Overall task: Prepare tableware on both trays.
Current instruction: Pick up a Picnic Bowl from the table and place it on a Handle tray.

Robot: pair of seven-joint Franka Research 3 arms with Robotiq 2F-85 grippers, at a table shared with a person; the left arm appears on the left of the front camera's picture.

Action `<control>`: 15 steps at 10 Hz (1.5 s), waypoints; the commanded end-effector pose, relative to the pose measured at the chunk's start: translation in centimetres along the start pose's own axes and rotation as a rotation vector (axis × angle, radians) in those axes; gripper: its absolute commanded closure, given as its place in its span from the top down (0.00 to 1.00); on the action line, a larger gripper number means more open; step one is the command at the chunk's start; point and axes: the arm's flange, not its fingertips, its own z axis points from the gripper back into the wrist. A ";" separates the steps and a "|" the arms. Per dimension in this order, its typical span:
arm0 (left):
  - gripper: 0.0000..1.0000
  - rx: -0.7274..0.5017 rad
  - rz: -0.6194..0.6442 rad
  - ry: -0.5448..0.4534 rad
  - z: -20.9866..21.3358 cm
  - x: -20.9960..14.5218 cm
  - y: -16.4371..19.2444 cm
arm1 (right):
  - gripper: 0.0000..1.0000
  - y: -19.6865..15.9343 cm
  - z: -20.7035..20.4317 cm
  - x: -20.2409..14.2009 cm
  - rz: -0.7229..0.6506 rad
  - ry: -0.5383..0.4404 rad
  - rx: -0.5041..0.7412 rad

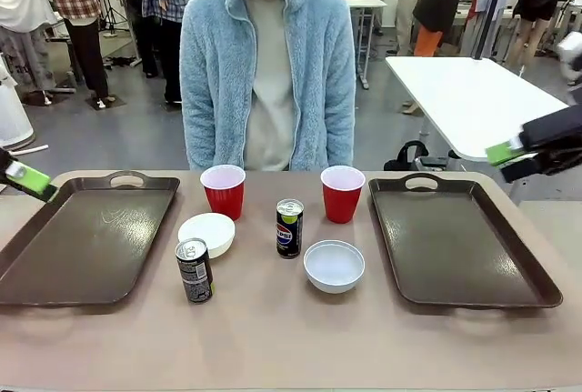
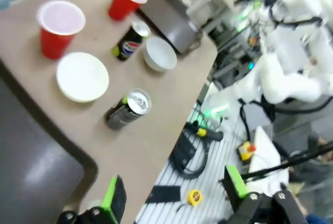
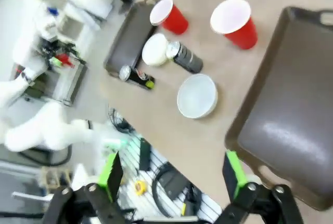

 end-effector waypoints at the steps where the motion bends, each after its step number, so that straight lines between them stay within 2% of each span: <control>1: 1.00 -0.008 0.134 -0.055 2.7 0.1 3.4 | 1.00 -5.6 -2.7 -8.1 -0.106 -0.040 0.093; 4: 1.00 0.071 0.299 -0.061 6.6 -1.8 5.1 | 1.00 -9.2 -0.8 -11.0 -0.197 -0.031 0.123; 6: 1.00 0.111 0.363 -0.068 8.0 -3.6 6.0 | 1.00 -10.5 0.7 -12.8 -0.246 -0.045 0.119; 9: 1.00 0.202 0.415 -0.060 9.3 -4.9 6.1 | 1.00 -10.7 2.0 -14.2 -0.273 -0.078 0.095; 15: 1.00 0.307 0.461 -0.045 9.6 -6.4 7.2 | 1.00 -9.3 3.2 -13.8 -0.272 -0.097 0.046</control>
